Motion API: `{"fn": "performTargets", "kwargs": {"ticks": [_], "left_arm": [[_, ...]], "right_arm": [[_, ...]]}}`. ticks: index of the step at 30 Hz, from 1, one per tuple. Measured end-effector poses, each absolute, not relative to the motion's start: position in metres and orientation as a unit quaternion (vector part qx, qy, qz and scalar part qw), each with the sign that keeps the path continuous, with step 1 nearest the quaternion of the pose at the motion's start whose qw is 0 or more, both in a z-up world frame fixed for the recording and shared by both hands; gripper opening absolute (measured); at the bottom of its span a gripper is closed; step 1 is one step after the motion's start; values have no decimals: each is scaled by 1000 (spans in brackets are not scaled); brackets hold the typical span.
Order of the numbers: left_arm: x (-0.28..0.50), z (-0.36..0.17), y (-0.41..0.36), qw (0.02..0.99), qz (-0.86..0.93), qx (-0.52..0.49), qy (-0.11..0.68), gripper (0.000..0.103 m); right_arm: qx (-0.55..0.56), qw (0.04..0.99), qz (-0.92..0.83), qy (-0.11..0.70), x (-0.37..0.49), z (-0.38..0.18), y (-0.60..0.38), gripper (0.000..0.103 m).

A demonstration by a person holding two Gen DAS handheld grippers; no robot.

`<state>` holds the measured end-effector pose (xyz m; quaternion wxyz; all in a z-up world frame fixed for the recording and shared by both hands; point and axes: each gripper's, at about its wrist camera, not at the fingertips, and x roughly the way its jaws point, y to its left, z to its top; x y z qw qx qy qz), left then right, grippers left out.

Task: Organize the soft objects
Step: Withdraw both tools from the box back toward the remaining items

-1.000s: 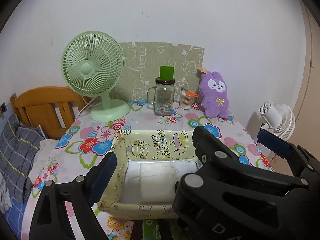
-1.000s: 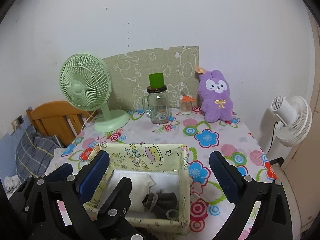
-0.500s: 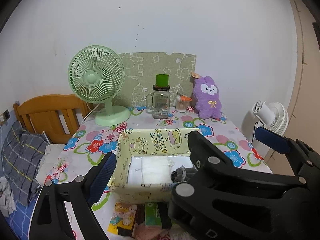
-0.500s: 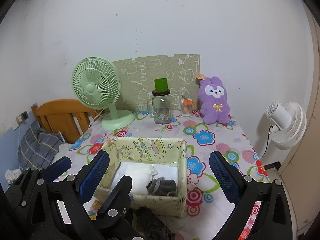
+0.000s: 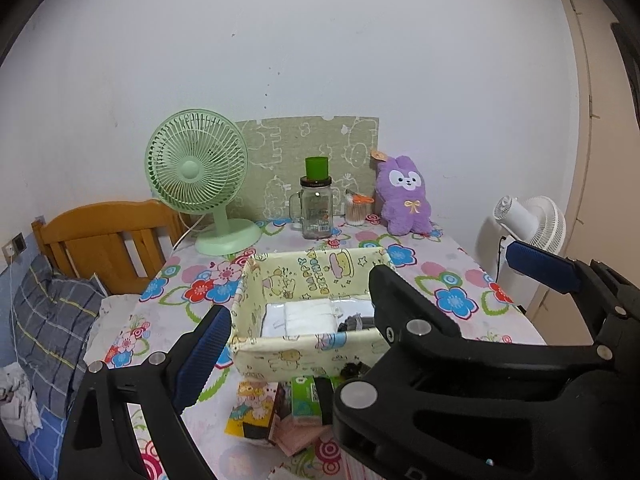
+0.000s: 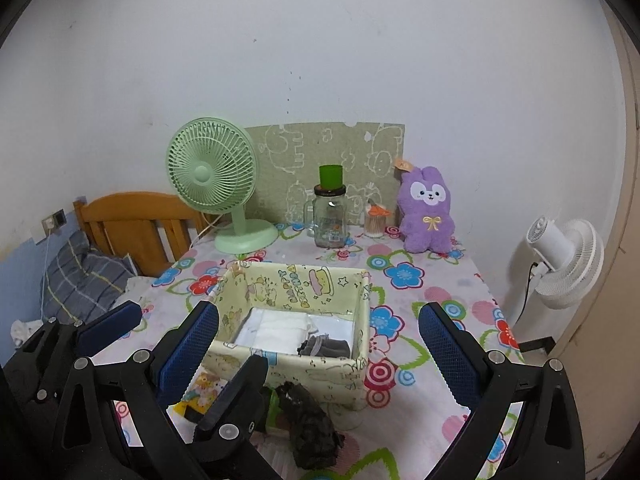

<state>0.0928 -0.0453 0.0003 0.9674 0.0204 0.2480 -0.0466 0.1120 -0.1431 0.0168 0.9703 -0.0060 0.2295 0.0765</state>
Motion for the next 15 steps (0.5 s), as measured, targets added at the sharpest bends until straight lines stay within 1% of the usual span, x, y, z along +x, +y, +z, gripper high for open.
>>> {"fn": "performTargets", "kwargs": {"ticks": [15], "left_arm": [[62,-18,-47,965,-64,23,252,96]], "right_arm": [[-5,968,108,228,79,-2,-147,101]]}}
